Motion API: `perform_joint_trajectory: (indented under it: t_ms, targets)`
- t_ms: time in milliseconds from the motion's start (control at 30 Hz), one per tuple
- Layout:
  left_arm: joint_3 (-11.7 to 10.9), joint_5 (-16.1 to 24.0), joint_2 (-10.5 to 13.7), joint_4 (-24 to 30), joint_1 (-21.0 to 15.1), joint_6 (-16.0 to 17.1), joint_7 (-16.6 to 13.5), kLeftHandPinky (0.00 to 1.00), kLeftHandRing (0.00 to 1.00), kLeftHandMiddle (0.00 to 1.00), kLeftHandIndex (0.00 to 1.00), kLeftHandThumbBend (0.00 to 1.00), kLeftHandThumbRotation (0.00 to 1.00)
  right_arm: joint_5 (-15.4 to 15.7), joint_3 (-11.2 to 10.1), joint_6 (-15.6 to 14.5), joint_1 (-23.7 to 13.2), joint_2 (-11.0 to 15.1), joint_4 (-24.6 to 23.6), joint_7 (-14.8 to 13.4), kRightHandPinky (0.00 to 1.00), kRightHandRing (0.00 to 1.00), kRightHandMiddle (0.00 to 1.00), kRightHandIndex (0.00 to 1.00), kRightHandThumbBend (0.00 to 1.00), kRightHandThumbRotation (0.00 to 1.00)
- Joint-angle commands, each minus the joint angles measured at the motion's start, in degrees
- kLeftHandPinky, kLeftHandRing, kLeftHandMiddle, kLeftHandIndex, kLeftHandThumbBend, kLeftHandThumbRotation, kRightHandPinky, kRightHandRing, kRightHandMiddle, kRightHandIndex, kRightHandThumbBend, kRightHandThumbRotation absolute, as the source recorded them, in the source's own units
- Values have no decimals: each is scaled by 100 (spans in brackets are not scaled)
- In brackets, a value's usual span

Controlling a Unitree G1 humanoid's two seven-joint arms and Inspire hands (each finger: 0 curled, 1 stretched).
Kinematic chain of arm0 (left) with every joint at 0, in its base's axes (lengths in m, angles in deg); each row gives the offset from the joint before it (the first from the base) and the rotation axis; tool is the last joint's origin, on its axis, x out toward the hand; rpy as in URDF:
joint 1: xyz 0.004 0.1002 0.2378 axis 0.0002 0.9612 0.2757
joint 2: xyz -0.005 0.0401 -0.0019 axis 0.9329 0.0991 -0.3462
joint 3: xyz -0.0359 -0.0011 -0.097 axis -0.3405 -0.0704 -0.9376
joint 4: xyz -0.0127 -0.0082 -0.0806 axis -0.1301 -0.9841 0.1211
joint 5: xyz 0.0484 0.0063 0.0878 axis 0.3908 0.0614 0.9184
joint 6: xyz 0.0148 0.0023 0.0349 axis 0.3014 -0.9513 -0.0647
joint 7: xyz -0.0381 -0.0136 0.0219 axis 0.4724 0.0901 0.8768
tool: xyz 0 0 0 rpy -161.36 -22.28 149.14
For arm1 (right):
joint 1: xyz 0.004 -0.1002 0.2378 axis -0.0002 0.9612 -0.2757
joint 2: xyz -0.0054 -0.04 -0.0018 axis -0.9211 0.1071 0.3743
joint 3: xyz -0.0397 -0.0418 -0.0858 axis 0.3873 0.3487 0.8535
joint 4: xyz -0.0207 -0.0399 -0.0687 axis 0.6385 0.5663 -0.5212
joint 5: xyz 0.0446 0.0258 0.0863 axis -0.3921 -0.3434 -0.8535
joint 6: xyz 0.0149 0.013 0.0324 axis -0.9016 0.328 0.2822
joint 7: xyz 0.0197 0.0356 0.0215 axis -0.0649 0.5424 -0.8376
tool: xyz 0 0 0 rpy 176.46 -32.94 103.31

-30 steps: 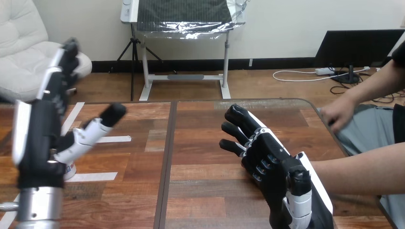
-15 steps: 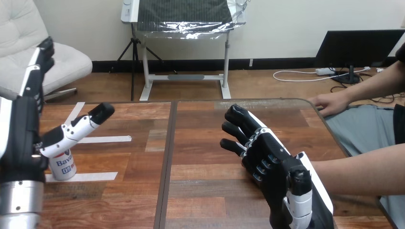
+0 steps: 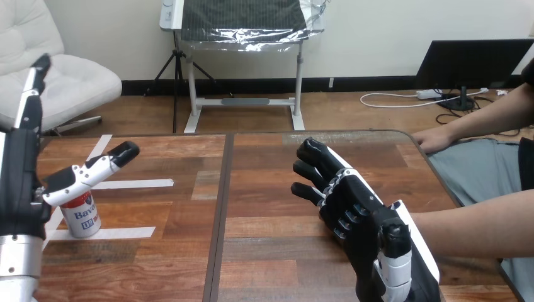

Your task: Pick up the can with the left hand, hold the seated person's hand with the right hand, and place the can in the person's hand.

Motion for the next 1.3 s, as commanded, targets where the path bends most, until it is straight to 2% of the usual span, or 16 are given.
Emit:
perform_joint_trajectory:
  t_ms: [0, 400, 667, 1267]
  targets:
    - [-66, 177, 237, -230, -459, -17, -176, 100, 100, 100, 97, 100, 34, -34, -11, 42, -165, -70, -257, -16, 88, 93, 93, 90, 97, 100]
    - [-79, 235, 394, -644, -611, -249, -397, 99, 100, 99, 95, 100, 31, -33, -10, 55, -165, -76, -257, -22, 88, 92, 92, 90, 97, 100]
    - [-46, 353, 486, -871, -686, -460, -531, 88, 97, 98, 96, 100, 29, -36, -6, 86, -176, -83, -235, -11, 87, 92, 92, 90, 96, 100]
    - [104, 485, 769, -1953, -1154, -553, -641, 82, 94, 97, 96, 100, 23, -32, 4, 36, -173, -77, -277, -22, 87, 92, 91, 89, 96, 100]
